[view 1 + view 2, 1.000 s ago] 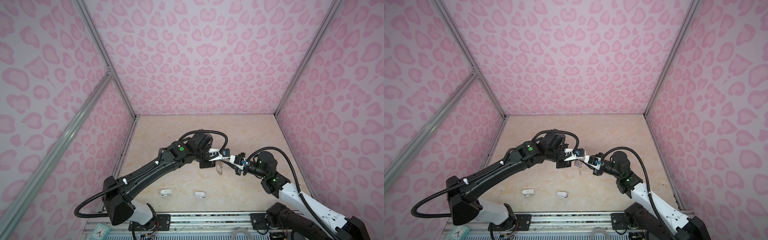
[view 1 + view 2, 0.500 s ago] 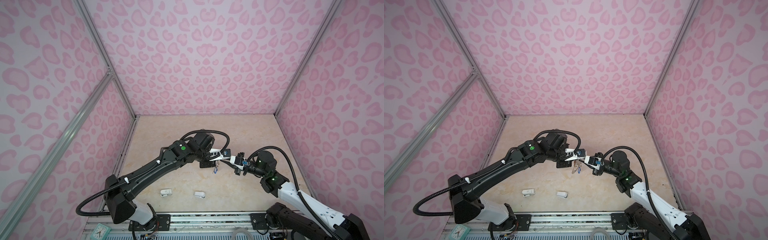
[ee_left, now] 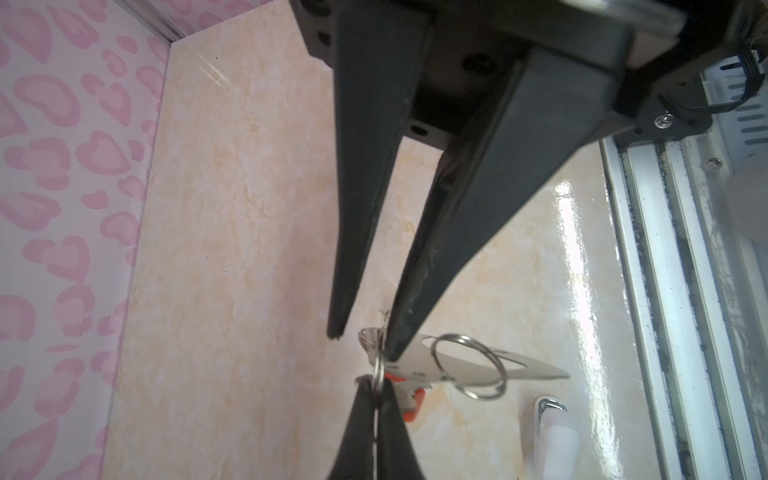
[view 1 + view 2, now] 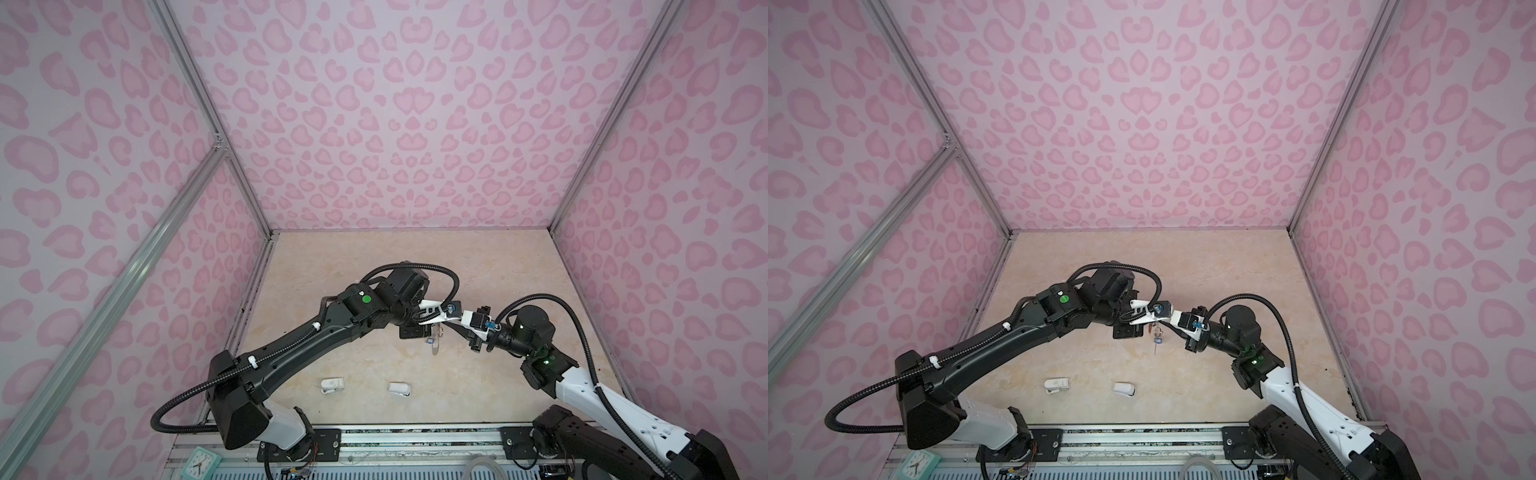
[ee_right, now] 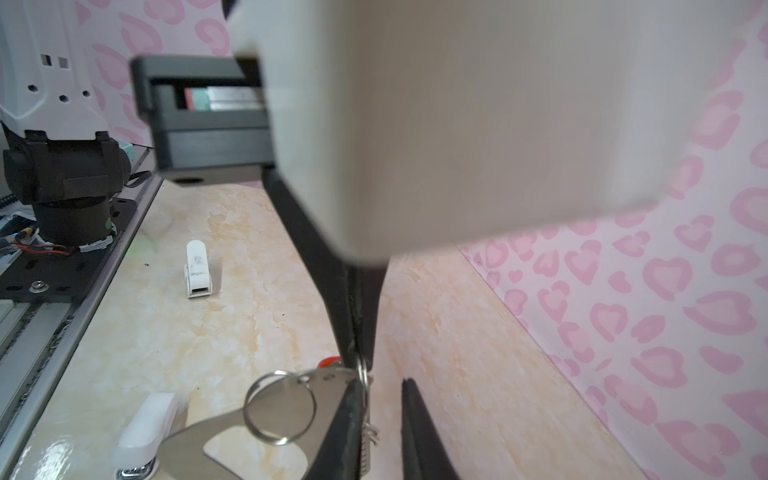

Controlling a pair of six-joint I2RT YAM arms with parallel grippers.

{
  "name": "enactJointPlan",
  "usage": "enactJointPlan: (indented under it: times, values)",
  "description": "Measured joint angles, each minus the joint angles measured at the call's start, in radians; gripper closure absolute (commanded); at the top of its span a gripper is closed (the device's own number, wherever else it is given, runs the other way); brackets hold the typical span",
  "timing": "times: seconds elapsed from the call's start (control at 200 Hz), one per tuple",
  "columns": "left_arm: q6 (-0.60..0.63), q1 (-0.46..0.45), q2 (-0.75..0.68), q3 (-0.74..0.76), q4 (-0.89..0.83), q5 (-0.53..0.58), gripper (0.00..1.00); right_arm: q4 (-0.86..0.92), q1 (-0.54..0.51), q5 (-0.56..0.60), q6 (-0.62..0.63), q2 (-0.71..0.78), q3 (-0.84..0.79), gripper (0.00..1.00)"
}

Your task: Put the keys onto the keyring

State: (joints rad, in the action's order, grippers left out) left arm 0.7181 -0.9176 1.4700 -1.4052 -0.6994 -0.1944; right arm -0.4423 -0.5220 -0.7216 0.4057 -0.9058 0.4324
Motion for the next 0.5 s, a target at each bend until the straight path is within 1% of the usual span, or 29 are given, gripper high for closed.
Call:
enactJointPlan:
  times: [0.24, 0.5]
  values:
    - [0.008, -0.001, -0.009, 0.001, 0.002, -0.003, 0.97, 0.002, 0.007, 0.023, -0.042, 0.033, -0.019, 0.78]
    - [0.008, 0.000, -0.017, 0.005, 0.009, -0.007, 0.97, -0.002, 0.012, 0.008, -0.087, 0.021, -0.020, 0.78]
